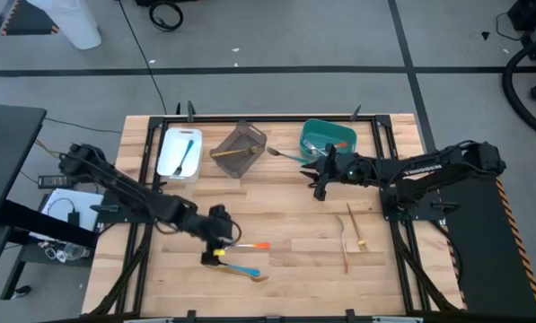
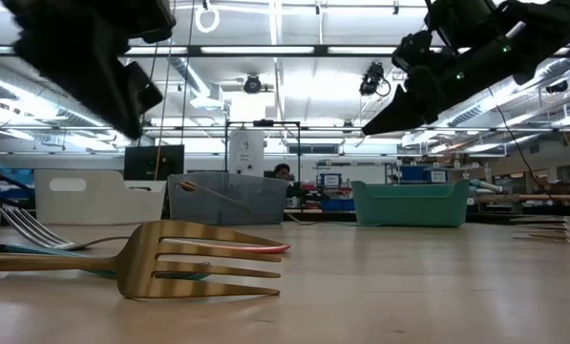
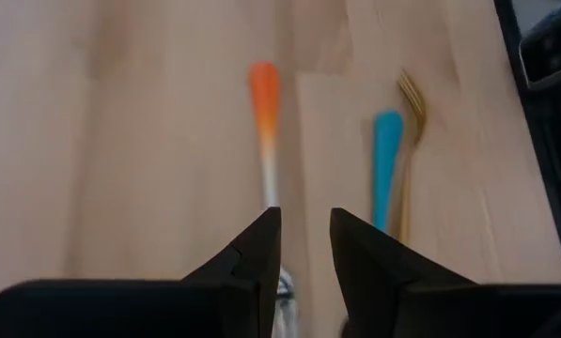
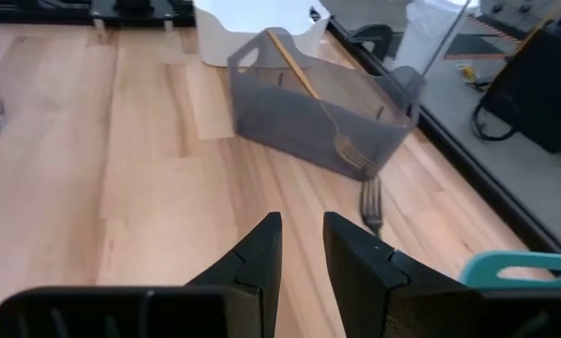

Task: Sort silverware by color (type)
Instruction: Put the bottom blue fork into the white bin

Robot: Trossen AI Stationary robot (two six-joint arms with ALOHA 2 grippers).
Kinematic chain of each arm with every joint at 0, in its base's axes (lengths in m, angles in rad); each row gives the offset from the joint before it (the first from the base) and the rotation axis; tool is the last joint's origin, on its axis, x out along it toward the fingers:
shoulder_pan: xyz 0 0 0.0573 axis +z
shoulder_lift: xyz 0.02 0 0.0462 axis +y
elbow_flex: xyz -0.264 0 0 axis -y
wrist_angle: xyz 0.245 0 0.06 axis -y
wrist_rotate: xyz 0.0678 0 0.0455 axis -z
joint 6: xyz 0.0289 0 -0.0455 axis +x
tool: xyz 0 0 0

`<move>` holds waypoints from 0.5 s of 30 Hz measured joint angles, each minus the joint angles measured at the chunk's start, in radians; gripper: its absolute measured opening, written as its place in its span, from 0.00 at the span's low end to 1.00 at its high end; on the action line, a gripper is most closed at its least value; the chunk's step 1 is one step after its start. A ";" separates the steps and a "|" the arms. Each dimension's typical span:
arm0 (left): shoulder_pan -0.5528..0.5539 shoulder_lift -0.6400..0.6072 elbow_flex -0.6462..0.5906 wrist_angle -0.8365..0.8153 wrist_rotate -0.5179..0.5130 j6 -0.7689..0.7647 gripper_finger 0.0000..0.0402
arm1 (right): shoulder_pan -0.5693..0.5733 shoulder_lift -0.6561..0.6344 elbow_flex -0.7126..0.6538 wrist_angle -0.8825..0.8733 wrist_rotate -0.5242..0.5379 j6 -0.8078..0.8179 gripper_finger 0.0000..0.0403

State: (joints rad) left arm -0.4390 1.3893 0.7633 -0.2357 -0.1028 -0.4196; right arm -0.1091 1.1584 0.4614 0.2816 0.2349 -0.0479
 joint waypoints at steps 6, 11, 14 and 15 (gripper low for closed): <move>-0.066 0.129 0.093 -0.046 0.011 -0.041 0.25 | 0.039 0.000 0.000 0.000 0.093 0.001 0.23; -0.098 0.241 0.212 -0.175 0.011 -0.036 0.25 | 0.059 0.000 0.000 0.000 0.113 0.012 0.23; -0.113 0.299 0.254 -0.224 0.013 -0.048 0.25 | 0.069 0.000 0.000 -0.003 0.116 0.011 0.23; -0.117 0.315 0.268 -0.235 0.023 -0.057 0.25 | 0.071 0.001 0.000 -0.004 0.121 0.011 0.23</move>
State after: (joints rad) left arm -0.5564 1.7039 1.0314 -0.4702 -0.0803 -0.4767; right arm -0.0384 1.1594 0.4614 0.2779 0.3557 -0.0364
